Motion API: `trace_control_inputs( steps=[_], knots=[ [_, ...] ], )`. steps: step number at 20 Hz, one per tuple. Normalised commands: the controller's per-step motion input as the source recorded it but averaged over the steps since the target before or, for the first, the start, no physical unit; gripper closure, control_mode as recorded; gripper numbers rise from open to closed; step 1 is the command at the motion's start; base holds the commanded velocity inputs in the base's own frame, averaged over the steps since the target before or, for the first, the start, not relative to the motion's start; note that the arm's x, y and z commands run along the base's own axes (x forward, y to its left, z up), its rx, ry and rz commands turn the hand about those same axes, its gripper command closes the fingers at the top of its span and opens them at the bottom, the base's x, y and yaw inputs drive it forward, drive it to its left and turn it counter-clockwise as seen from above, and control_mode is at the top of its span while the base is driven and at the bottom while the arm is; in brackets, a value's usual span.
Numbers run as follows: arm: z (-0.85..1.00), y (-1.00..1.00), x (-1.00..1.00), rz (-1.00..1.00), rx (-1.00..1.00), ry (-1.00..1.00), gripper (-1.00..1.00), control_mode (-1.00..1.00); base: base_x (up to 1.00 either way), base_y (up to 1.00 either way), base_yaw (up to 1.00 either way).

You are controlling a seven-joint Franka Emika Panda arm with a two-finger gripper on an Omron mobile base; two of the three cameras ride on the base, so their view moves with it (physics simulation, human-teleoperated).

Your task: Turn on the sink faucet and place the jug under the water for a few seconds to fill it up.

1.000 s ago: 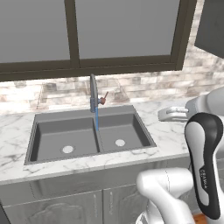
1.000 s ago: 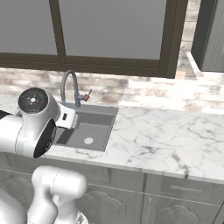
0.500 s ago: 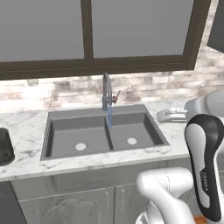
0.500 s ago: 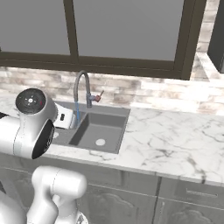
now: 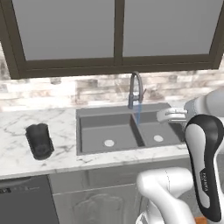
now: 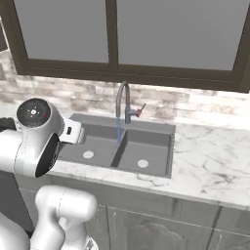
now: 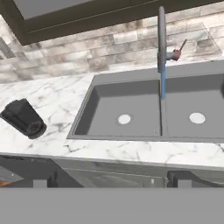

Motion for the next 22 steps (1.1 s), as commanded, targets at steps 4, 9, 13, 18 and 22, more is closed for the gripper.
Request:
trace_control_inputs(
  steps=[4,9,13,18,22],
  knots=[
    [0.0,0.0,0.0,0.0,0.0,0.0,-1.0,1.0,-0.01,0.7,0.01],
    [0.0,0.0,0.0,0.0,0.0,0.0,-1.0,1.0,-0.12,0.84,0.0],
    [0.0,0.0,0.0,0.0,0.0,0.0,-1.0,1.0,-0.13,0.93,0.03],
    [0.0,0.0,0.0,0.0,0.0,0.0,-1.0,1.0,-0.01,0.99,0.0],
    [0.0,0.0,0.0,0.0,0.0,0.0,-1.0,1.0,0.0,0.79,0.0]
  ],
)
